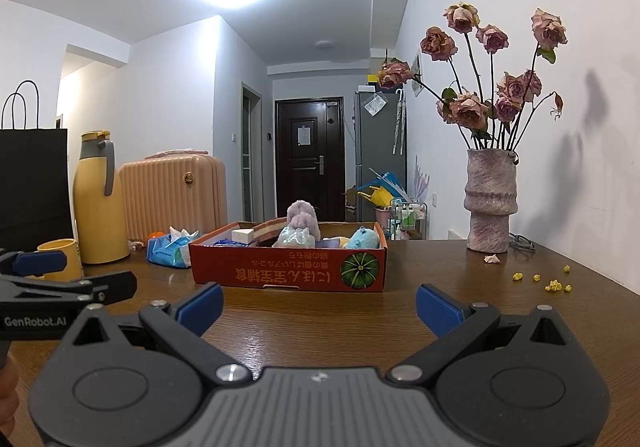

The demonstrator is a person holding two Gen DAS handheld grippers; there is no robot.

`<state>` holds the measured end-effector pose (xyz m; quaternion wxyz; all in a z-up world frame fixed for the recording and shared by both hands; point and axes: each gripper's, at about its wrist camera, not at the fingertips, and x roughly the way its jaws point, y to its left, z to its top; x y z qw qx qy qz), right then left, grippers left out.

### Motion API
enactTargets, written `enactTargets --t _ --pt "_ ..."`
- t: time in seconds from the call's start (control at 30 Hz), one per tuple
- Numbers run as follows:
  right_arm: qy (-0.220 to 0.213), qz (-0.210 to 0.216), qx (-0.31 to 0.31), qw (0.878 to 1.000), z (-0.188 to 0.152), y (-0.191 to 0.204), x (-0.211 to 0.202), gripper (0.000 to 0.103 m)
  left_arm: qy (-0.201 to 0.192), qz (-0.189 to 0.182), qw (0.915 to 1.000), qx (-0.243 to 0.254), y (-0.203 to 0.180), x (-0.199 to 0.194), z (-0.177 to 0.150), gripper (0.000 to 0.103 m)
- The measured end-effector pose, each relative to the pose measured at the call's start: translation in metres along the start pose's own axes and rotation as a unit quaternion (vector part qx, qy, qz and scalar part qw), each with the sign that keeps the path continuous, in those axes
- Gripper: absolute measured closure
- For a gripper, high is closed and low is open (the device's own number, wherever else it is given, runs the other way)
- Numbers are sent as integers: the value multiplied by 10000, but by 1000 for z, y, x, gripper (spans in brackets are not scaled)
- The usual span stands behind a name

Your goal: Organize soft objects

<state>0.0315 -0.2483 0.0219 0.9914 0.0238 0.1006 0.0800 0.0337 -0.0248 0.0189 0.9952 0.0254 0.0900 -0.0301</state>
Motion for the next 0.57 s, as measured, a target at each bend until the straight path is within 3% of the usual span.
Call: enactTargets --t 0.57 --pt "22 3 -4 10000 -1 2 1 0 22 -25 9999 -111 6 3 0 0"
